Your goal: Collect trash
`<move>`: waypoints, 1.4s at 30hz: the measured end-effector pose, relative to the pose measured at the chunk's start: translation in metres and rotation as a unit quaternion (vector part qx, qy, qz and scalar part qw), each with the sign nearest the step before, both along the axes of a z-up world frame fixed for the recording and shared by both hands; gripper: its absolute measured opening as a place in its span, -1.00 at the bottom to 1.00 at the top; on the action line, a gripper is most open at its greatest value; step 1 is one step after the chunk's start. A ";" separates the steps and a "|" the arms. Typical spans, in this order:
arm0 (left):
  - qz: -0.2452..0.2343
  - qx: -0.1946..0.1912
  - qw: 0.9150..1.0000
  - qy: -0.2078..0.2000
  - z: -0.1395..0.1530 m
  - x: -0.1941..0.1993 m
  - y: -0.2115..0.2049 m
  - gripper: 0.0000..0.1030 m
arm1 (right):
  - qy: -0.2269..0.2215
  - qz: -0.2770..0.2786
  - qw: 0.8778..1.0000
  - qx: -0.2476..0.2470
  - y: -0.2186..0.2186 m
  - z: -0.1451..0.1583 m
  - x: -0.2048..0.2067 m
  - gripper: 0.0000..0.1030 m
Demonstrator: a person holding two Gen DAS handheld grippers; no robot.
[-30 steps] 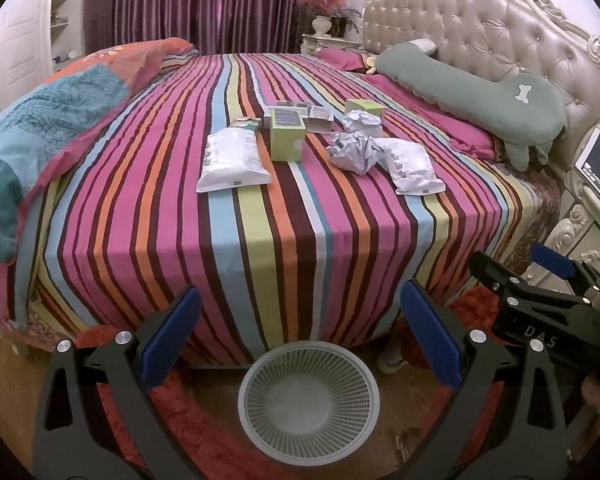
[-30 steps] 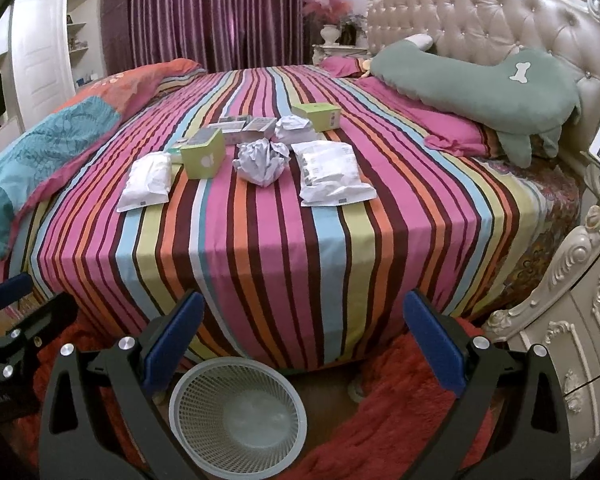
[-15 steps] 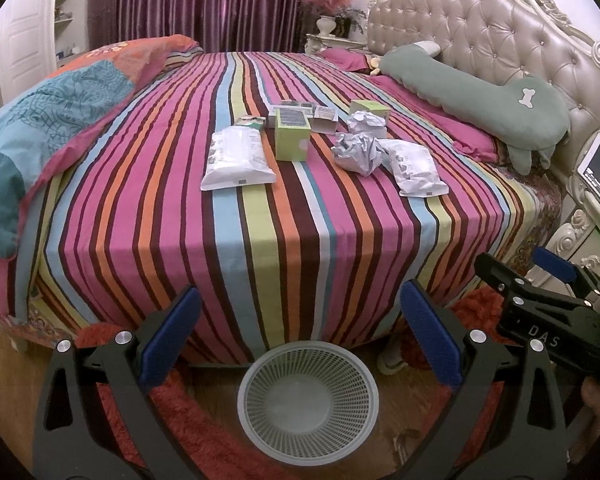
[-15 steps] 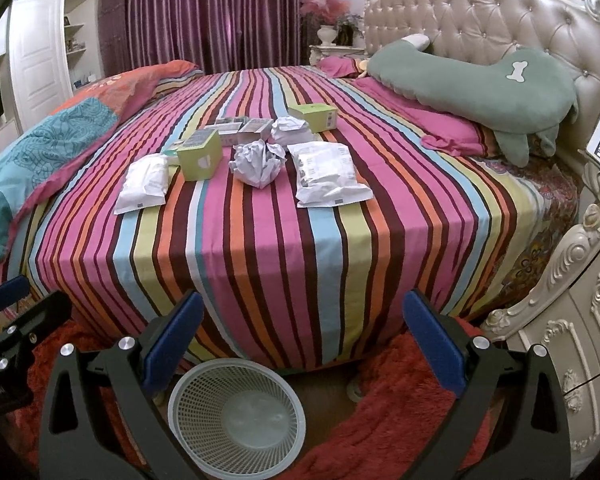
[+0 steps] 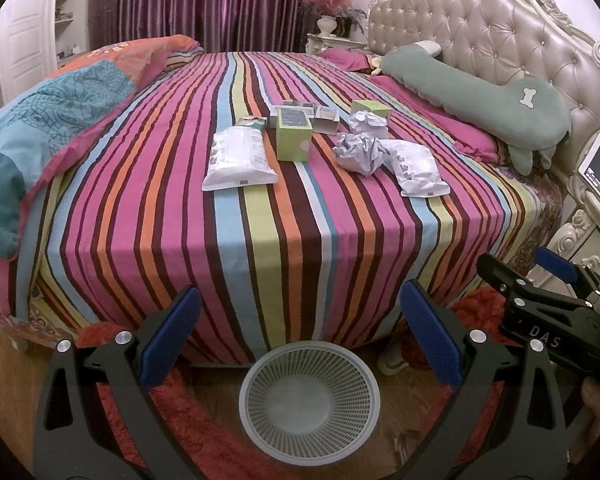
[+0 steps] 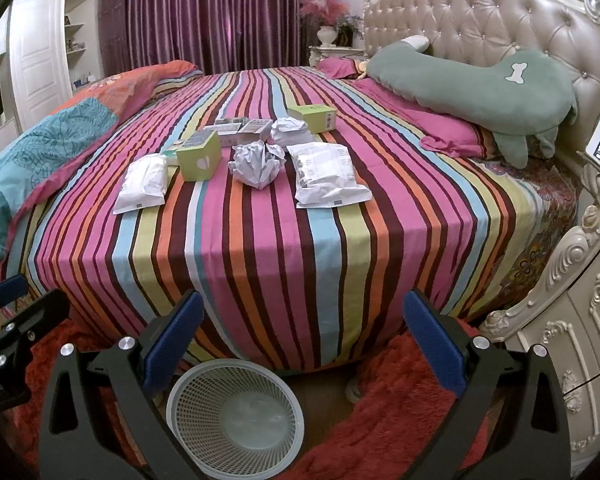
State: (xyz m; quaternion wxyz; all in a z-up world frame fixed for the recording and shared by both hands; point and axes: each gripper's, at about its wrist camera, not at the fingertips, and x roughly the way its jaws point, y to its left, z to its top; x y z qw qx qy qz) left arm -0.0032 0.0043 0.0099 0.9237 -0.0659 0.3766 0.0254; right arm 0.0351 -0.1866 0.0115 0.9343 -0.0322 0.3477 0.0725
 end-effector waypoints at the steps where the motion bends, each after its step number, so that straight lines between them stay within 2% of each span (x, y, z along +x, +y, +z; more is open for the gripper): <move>1: 0.001 -0.001 1.000 0.000 0.000 0.000 0.001 0.88 | 0.000 0.000 1.000 0.000 0.000 0.000 0.000 0.85; 27: 0.004 -0.011 1.000 0.012 -0.007 0.001 0.006 0.88 | -0.001 0.017 1.000 0.004 0.004 -0.001 -0.003 0.85; 32: 0.010 -0.004 1.000 0.020 -0.015 0.004 0.010 0.88 | 0.015 0.020 1.000 0.001 0.007 -0.007 0.001 0.85; 37: 0.021 0.012 0.999 0.036 -0.031 0.009 0.015 0.88 | 0.009 0.020 1.000 -0.010 0.007 -0.012 0.003 0.85; 42: 0.033 -0.010 0.998 0.046 -0.042 0.014 0.027 0.88 | 0.011 0.016 1.000 -0.024 0.006 -0.021 0.011 0.85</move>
